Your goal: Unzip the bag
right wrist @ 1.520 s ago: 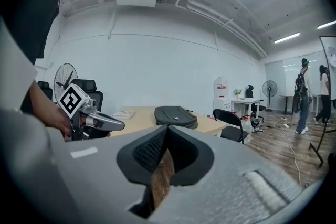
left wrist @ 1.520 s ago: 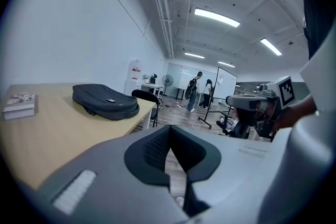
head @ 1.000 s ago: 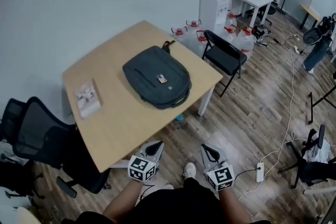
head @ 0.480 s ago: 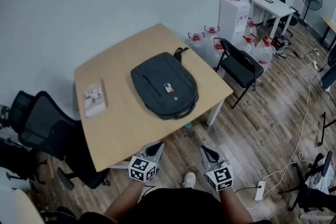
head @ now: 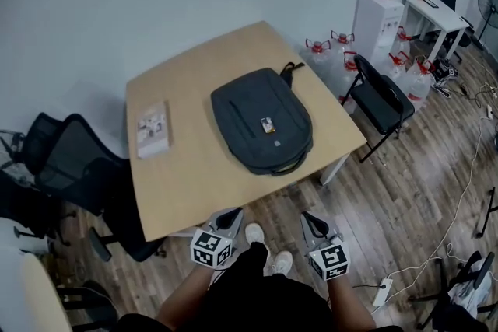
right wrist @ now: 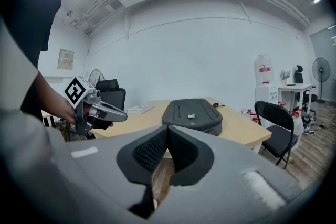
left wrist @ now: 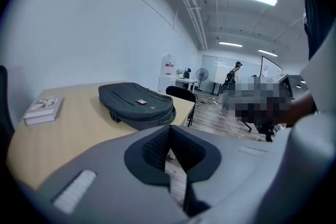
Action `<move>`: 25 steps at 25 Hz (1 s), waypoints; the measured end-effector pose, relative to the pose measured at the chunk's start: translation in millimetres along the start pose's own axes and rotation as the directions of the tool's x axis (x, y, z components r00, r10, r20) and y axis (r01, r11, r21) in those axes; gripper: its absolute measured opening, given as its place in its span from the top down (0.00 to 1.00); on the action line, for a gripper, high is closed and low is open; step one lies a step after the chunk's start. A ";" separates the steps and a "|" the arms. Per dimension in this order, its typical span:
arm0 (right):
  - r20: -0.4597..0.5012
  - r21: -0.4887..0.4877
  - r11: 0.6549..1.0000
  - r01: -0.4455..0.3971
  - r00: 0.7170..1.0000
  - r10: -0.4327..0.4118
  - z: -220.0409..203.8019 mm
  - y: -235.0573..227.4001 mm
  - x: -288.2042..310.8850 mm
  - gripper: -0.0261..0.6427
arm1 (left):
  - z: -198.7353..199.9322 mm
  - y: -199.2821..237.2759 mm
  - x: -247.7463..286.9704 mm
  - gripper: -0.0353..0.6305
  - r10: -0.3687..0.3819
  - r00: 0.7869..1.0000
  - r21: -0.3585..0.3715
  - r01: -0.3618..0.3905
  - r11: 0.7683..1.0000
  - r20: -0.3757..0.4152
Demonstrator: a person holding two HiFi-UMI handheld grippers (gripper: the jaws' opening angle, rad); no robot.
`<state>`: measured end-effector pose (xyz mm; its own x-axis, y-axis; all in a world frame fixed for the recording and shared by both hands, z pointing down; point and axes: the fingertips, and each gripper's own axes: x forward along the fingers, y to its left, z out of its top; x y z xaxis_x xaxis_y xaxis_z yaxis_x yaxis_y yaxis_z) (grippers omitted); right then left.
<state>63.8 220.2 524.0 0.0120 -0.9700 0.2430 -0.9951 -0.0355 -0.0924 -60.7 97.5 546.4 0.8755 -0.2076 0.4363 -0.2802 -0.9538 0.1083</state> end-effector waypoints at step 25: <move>-0.094 -0.146 0.977 -0.153 0.986 0.140 59.2 -6.5 183.1 0.96 | 15.0 143.3 64.1 0.92 0.070 0.998 -0.094 -0.069 0.993 0.004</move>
<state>78.2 28.6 511.9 -0.1367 -0.9383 0.3178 -0.9888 0.1487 0.0136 -38.9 -55.7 576.4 0.8552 -0.2749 0.4394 -0.3762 -0.9123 0.1615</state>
